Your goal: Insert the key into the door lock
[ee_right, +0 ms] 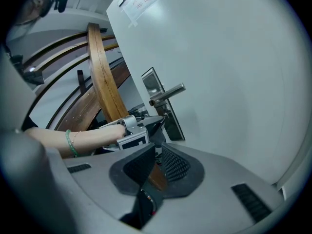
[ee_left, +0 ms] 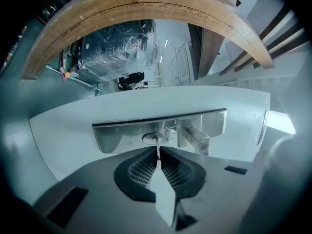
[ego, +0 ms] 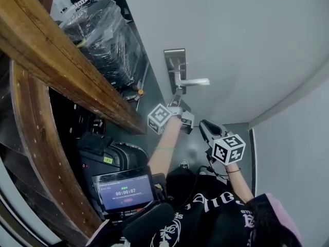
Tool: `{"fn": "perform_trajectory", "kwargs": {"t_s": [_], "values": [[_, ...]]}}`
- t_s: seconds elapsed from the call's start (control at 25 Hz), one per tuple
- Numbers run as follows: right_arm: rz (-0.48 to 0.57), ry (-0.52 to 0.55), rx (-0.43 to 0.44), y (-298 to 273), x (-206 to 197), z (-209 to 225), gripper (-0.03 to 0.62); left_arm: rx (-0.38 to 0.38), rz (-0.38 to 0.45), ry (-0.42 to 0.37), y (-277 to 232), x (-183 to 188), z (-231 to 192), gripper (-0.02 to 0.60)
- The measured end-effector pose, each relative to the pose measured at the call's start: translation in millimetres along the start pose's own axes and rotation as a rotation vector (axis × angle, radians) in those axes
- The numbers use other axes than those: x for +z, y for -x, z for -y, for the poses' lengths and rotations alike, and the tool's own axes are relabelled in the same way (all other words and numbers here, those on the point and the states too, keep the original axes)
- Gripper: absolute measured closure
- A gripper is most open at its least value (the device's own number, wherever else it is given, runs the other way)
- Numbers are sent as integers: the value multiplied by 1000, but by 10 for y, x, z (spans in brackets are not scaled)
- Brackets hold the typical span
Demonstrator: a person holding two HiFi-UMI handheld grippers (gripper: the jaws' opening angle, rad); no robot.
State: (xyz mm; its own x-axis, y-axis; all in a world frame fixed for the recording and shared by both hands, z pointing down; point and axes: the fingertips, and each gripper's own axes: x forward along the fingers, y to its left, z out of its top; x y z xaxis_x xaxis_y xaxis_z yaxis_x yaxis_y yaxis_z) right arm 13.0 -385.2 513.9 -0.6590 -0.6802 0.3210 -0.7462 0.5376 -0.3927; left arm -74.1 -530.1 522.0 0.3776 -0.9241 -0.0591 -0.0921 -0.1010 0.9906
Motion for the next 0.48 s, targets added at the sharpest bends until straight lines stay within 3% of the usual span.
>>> {"fn": "perform_trajectory", "kwargs": {"t_s": [0.16,0.24,0.4,0.48], "values": [[6,-8,-13,0,-15,53,557,-21,-14,-2,-56,25,-4,557],[6,-9,-17,-9,-13,82,557,-30,-26,-51,-91,34,3,557],[7,-12,-14,-31,-16,85,557,-29,-118,-333,-105,-6,26,532],[9,-14,-13,-34,-5,93,557,-29,-191,-436,-73,-87,22,525]]}}
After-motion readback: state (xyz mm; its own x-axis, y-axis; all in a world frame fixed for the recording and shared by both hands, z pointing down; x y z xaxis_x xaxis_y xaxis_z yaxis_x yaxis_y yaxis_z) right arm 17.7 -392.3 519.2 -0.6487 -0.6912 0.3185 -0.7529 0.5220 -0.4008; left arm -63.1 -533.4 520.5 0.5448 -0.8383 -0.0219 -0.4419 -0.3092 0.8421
